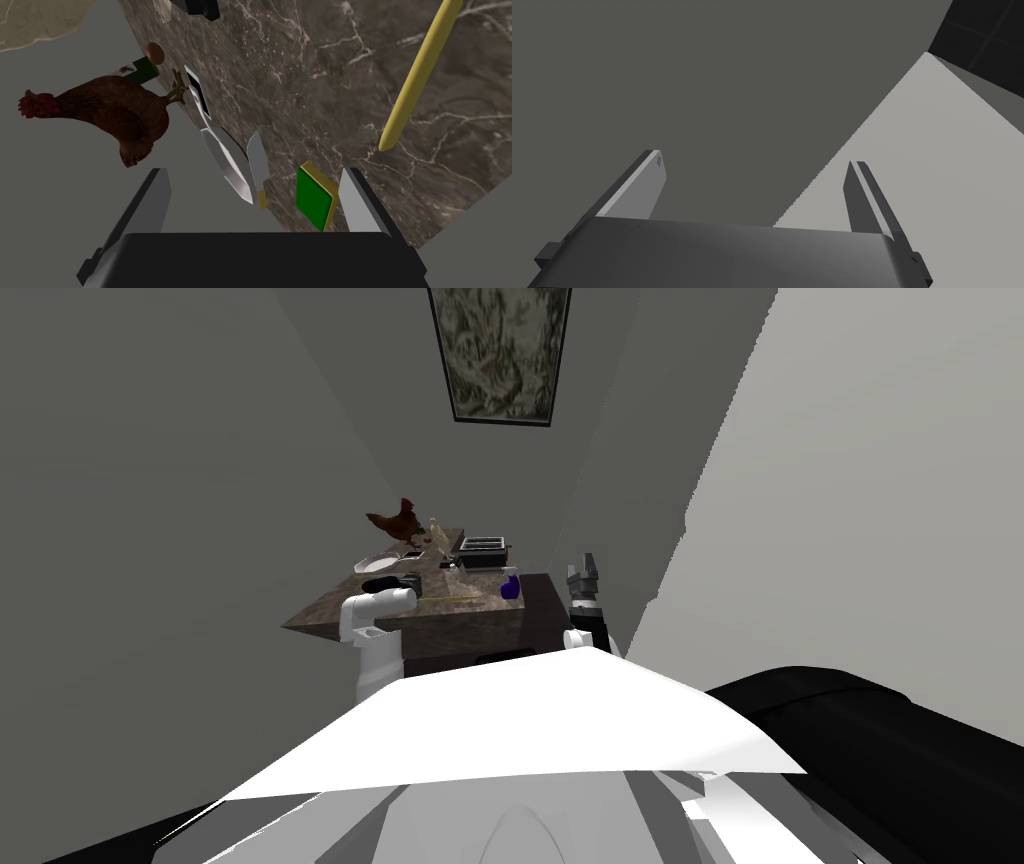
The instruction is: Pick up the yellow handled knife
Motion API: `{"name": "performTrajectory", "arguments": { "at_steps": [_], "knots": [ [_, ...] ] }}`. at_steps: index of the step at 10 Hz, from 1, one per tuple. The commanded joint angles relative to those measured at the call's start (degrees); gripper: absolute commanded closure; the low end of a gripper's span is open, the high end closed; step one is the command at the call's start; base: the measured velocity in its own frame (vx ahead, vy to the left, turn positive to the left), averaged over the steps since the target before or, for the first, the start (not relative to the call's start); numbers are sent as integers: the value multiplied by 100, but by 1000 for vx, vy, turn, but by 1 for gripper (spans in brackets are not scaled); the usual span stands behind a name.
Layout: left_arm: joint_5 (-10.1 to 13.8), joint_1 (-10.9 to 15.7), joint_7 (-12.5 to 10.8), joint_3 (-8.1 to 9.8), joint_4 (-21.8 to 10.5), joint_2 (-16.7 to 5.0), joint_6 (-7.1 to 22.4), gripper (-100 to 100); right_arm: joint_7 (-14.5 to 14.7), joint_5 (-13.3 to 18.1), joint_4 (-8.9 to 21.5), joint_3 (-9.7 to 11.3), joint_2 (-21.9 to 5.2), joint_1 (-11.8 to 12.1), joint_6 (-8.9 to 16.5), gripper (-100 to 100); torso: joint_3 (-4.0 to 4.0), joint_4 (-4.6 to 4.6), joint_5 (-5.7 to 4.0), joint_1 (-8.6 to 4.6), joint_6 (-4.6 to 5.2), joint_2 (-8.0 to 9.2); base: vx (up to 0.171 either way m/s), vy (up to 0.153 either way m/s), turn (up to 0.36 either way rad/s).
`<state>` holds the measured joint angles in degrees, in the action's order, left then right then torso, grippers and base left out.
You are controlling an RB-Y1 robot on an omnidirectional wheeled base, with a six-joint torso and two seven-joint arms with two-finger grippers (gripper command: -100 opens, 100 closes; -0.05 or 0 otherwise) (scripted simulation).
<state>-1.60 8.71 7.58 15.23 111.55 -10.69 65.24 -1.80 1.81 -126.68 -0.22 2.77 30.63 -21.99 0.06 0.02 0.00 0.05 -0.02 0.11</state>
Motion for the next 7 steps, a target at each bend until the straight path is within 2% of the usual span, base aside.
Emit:
{"name": "performTrajectory", "arguments": {
  "at_steps": [1, 2, 3, 5, 6, 7],
  "knots": [
    [-89, 286, 1, 23, -166, -45, 146, -100, 0, 0, 0, 0, 0, 0, 0, 0, 0, 0, 0, 0, 0, 0, -25, 8, 24],
    [-155, 456, 10, 56, -311, -87, 286, -100, 0, 0, 0, 0, 0, 0, 0, 0, -1, 0, -1, -1, 0, -1, -40, 16, 40],
    [-155, 542, 10, 56, -311, -87, 286, -100, 0, 0, 0, 0, 0, 0, 0, 0, 1, 0, 0, 1, 0, 3, -34, 16, 15],
    [-296, 955, 36, 135, -624, -149, 586, -100, 0, 0, 0, 0, 0, 0, 0, 0, 1, 0, 0, 0, 0, 3, -34, 13, 17],
    [-296, 1023, 36, 135, -624, -149, 586, -100, 0, 0, 0, 0, 0, 0, 0, 0, 1, 0, 0, 0, 0, 3, -25, 12, 4],
    [-370, 1247, 53, 182, -790, -170, 744, -100, 0, 0, 0, 0, 0, 0, 0, 0, 0, 0, 0, -1, 0, 1, -26, 12, 5]
  ]
}}
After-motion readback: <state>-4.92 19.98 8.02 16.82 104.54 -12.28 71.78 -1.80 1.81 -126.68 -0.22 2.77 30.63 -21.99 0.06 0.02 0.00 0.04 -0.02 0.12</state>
